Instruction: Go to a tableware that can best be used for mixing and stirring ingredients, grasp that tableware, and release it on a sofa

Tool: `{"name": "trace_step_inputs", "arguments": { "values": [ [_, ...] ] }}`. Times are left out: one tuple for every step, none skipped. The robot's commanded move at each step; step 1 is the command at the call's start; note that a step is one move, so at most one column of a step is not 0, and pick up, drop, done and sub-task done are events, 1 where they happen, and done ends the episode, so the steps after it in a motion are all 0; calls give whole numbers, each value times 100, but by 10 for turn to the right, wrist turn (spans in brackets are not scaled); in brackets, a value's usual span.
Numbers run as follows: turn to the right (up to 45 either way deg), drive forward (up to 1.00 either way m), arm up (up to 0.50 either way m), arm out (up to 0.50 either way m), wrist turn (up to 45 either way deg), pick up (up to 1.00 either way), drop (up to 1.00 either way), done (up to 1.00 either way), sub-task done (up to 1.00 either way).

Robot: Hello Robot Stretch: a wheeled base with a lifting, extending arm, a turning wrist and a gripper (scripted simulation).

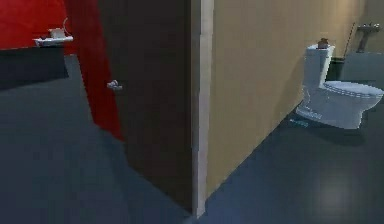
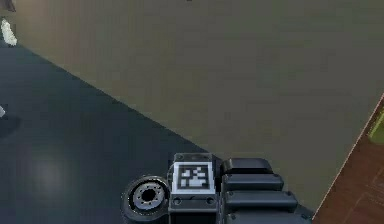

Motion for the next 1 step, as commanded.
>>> {"name": "trace_step_inputs", "arguments": {
  "values": [
    [0,40,0,0,0,0,0,0,0]
  ]
}}
